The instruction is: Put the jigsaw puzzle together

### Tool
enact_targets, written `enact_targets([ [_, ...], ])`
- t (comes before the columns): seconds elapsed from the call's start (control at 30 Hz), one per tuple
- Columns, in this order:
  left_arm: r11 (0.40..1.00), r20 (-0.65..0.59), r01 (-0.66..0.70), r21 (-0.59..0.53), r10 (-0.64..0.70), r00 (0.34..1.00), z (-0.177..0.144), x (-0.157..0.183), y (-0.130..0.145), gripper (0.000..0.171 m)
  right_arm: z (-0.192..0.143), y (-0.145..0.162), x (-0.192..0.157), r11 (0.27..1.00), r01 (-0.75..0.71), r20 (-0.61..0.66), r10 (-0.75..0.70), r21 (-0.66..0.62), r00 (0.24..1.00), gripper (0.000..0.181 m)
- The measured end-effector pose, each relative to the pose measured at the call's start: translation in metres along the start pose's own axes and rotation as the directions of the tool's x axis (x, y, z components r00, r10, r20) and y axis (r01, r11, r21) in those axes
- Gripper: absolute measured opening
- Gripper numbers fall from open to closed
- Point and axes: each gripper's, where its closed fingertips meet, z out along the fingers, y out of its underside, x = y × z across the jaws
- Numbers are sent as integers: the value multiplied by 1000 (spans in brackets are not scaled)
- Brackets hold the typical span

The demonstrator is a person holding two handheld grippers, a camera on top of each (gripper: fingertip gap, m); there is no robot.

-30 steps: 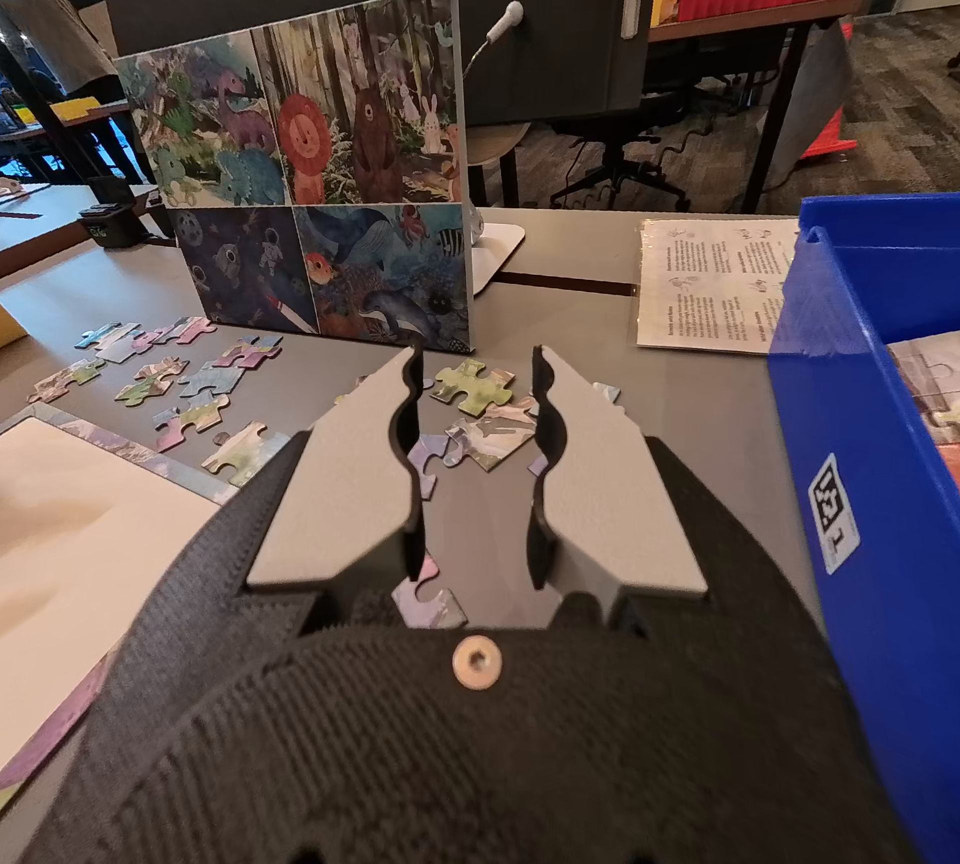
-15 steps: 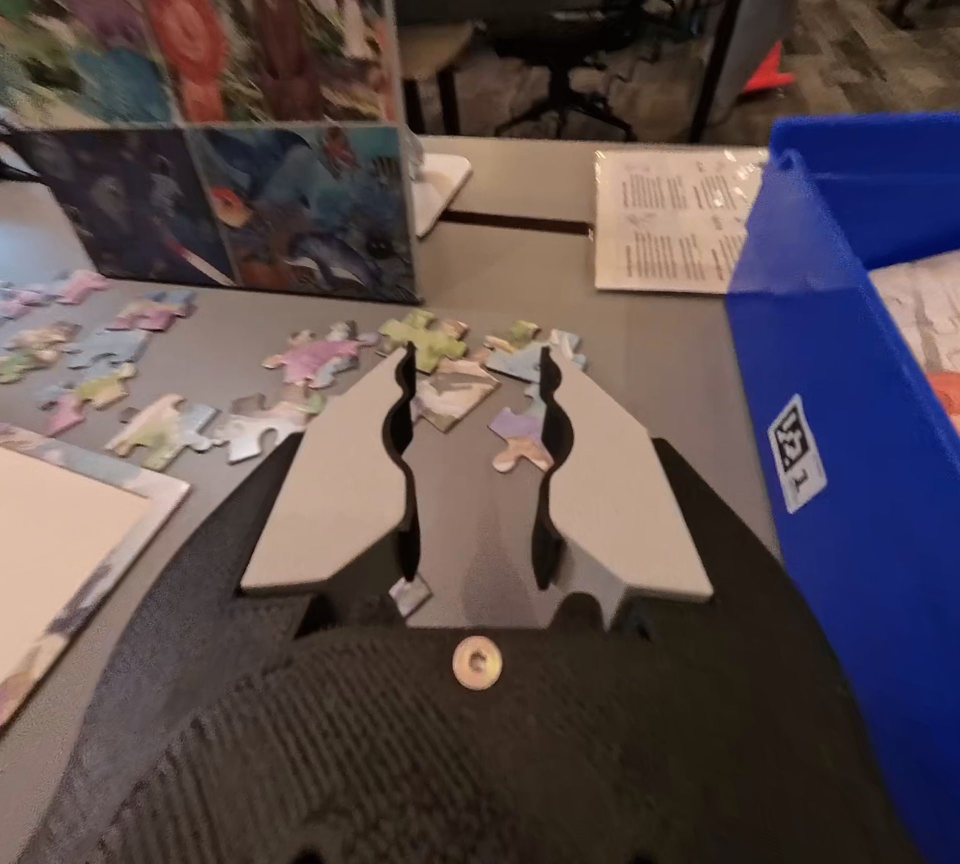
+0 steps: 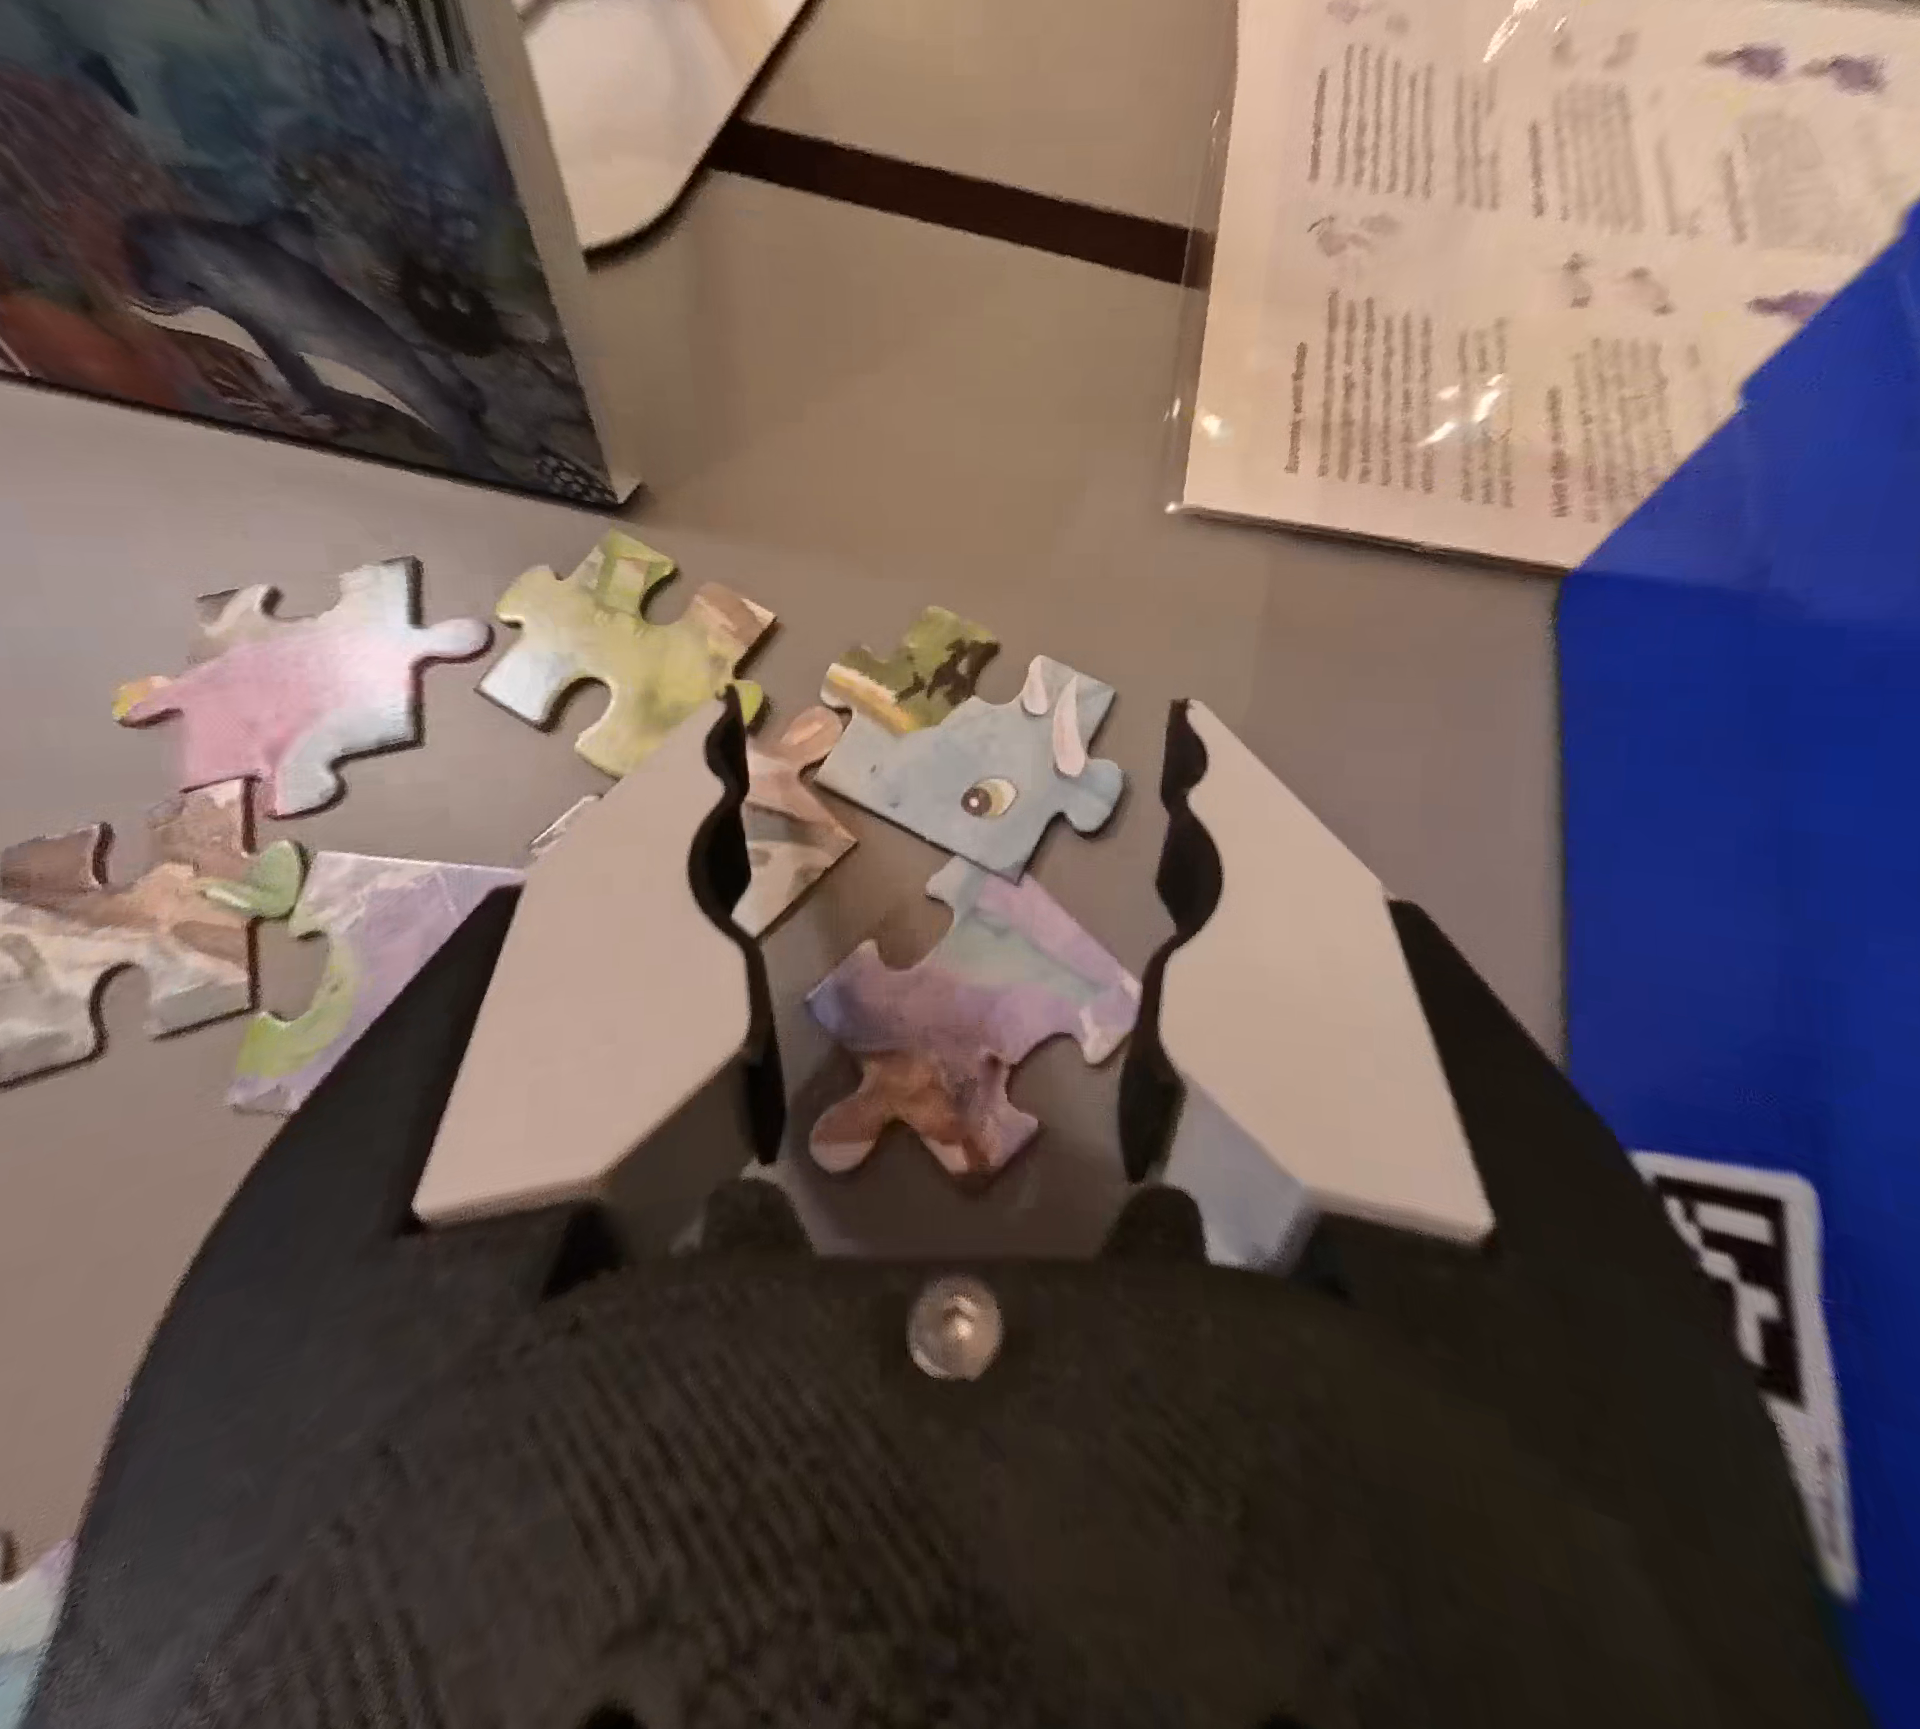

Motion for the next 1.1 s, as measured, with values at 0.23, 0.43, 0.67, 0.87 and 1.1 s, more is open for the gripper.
enact_targets([
  [0.23,999,-15,26,-24,-26,1000,5,-2,8,42,7,7,3,998,-27,0,27,-60,1000,69],
  [0.43,999,-17,12,-42,-12,1000,8,1,11,43,6,7,3,998,-36,8,37,-55,999,49],
  [0.67,999,-11,8,-33,-8,1000,6,0,9,42,-4,-3,2,999,-29,23,28,27,999,15],
  [0.87,1000,-11,7,-30,-7,1000,6,0,8,42,-15,-5,11,995,-67,33,65,77,997,31],
  [1.1,999,-13,6,-40,-6,1000,8,1,11,42,-8,2,-2,1000,13,65,-14,18,998,57],
])
